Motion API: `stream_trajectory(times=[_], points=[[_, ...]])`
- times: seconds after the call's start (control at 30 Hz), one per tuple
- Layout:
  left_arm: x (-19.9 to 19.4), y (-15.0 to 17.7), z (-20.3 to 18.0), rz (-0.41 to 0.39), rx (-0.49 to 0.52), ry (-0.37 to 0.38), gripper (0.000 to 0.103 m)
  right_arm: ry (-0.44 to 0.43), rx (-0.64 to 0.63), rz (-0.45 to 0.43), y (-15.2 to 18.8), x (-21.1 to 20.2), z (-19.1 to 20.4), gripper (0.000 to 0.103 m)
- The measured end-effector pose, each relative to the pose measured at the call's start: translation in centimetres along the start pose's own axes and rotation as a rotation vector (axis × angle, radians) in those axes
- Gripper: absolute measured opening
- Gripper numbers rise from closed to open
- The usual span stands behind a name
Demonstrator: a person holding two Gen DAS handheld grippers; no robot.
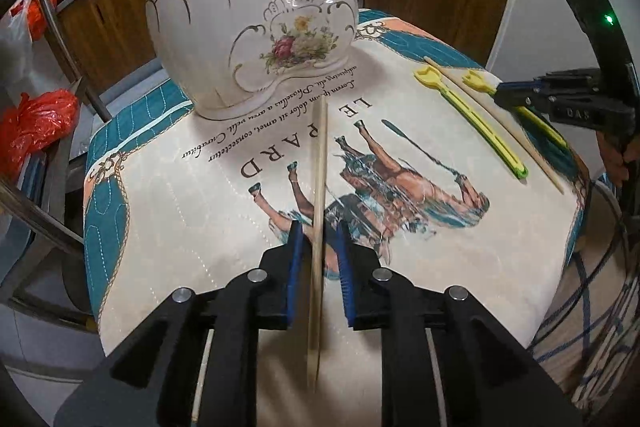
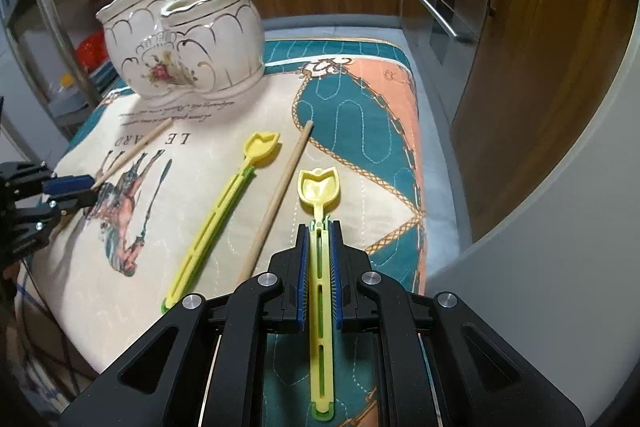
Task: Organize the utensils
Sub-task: 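Grasp another chopstick with the left tool while the right tool grasps a yellow-handled spoon, then carry the chopstick to the tall cup while the right tool carries the yellow spoon to the short cup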
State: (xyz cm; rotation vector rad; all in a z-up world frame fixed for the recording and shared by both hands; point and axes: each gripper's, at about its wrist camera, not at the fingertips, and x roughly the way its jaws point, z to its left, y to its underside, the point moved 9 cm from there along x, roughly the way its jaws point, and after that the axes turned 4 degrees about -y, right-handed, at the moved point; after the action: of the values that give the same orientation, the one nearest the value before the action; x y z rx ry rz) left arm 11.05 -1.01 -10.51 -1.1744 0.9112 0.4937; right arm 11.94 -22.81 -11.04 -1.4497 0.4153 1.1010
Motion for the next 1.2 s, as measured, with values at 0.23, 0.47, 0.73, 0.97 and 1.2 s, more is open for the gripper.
stream_trajectory(times=[0.23, 0.47, 0.73, 0.97, 1.2], points=[[0.7, -0.9, 0.0, -0.017, -0.031, -0.003, 0.018, 0.013, -0.026, -0.018, -0.5, 0.4, 0.6, 0.021], [1.2, -1.5, -0.4, -0.016, 0.002, 0.028, 0.005, 0.017, -0.017, -0.02, -0.7, 0.5, 0.3, 0.011], [0.1, -2.1, -0.1, -0.086, 0.009, 0.055, 0.005, -0.004, -0.028, -0.082, -1.7, -1.1, 1.0, 0.011], [-3.7, -4.3, 1.4, -0.291, -0.017, 0.049, 0.005, -0.054, -0.058, -0.243, -4.9, -4.2, 3.2, 0.011], [-6.9, -8.2, 3.4, -0.469, -0.082, 0.049, 0.005, -0.087, -0.092, -0.364, -9.6, -5.3, 5.7, 0.011]])
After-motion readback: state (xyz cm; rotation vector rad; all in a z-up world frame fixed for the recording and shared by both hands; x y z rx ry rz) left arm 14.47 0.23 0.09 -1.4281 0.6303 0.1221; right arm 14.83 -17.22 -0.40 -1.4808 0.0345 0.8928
